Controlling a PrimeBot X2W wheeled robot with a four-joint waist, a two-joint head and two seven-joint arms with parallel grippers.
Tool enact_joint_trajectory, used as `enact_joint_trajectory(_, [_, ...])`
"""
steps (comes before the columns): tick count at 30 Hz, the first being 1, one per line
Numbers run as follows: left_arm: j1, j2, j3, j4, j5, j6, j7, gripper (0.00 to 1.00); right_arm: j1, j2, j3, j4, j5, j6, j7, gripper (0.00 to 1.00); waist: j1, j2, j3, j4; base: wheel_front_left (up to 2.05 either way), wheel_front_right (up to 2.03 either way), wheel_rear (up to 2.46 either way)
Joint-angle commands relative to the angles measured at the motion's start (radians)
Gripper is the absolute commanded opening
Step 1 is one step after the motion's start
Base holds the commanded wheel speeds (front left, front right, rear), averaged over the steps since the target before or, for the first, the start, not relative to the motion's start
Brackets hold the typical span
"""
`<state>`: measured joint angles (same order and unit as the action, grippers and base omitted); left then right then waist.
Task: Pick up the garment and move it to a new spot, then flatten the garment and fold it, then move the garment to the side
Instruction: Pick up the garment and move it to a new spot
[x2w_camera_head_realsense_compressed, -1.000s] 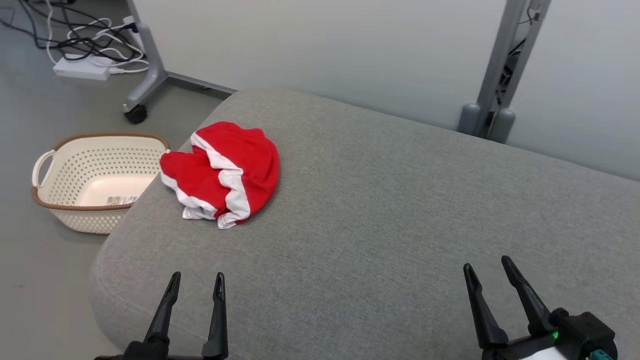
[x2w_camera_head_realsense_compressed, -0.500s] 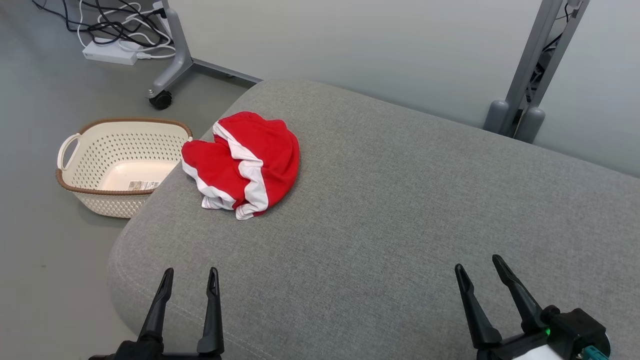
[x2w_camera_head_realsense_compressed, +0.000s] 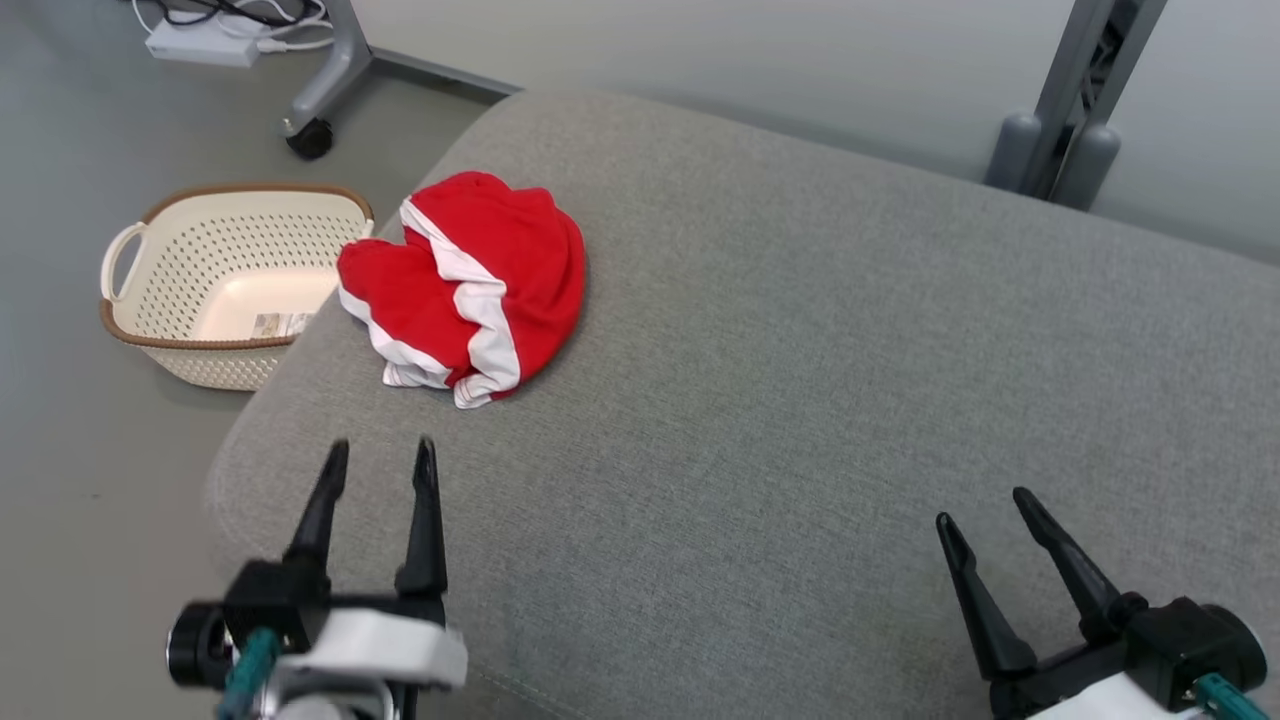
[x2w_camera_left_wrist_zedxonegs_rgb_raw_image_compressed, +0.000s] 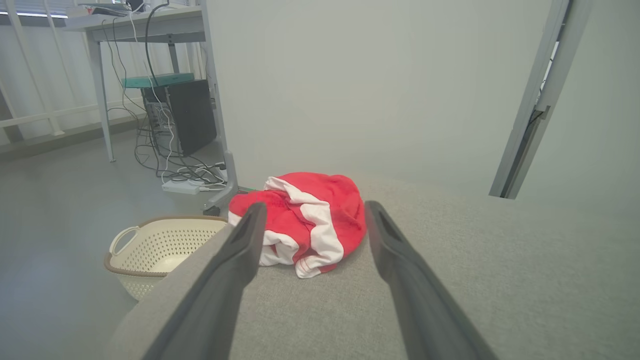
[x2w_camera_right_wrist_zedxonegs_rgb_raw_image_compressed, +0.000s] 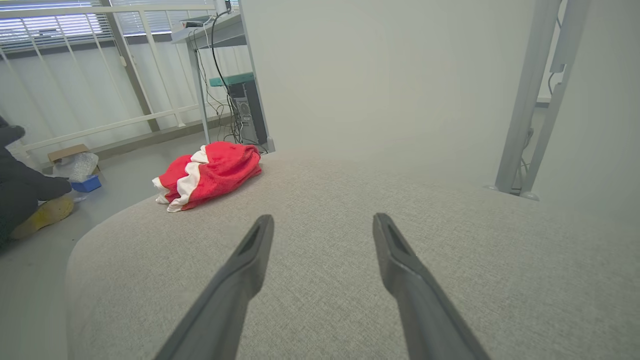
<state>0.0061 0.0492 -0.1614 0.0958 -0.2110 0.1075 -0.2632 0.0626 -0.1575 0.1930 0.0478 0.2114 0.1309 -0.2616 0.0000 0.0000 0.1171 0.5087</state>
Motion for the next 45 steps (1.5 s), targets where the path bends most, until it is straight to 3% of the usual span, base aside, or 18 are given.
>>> enact_joint_trajectory(1, [-0.061,0.003,0.010,0.026,-0.013,0.008,-0.001,1.00,-0.021,-0.021,0.002,-0.005,-0.005,0.000,-0.005,1.00,0.0000,0.0000,0.042,-0.021,0.00,0.00,0.00])
enact_joint_trajectory(12, [-0.440,0.012,0.082,0.370,-0.116,-0.029,0.026,1.00,-0.115,-0.130,0.014,-0.018,-0.013,0.000,-0.005,1.00,0.0000,0.0000,0.181,-0.095,0.00,0.00,0.00])
enact_joint_trajectory(26, [-0.872,0.069,0.141,0.795,-0.215,-0.009,0.295,1.00,-0.190,-0.189,0.012,-0.039,-0.018,0.000,-0.005,1.00,0.0000,0.0000,0.334,-0.156,0.00,0.00,0.00])
enact_joint_trajectory(34, [-0.985,0.104,0.120,0.954,-0.208,0.009,0.434,1.00,-0.230,-0.199,0.020,-0.032,-0.018,0.000,-0.005,1.00,0.0000,0.0000,0.376,-0.174,0.00,0.00,0.00])
enact_joint_trajectory(39, [-1.015,0.114,0.117,1.035,-0.226,-0.013,0.511,1.00,-0.257,-0.193,0.023,-0.022,-0.020,0.000,-0.002,1.00,0.0000,0.0000,0.392,-0.188,0.00,0.00,0.00])
enact_joint_trajectory(43, [-1.008,0.118,0.113,1.074,-0.230,-0.031,0.515,1.00,-0.269,-0.185,0.021,-0.019,-0.021,0.000,-0.002,1.00,0.0000,0.0000,0.398,-0.197,0.00,0.00,0.00])
enact_joint_trajectory(44, [-1.005,0.114,0.109,1.077,-0.233,-0.047,0.507,0.00,-0.269,-0.183,0.020,-0.018,-0.021,0.000,-0.002,1.00,0.0000,0.0000,0.399,-0.198,0.00,0.00,0.00])
enact_joint_trajectory(45, [-1.002,0.114,0.111,1.082,-0.238,-0.051,0.502,0.00,-0.269,-0.180,0.019,-0.017,-0.022,0.000,-0.002,1.00,0.0000,0.0000,0.398,-0.199,0.00,0.00,0.00])
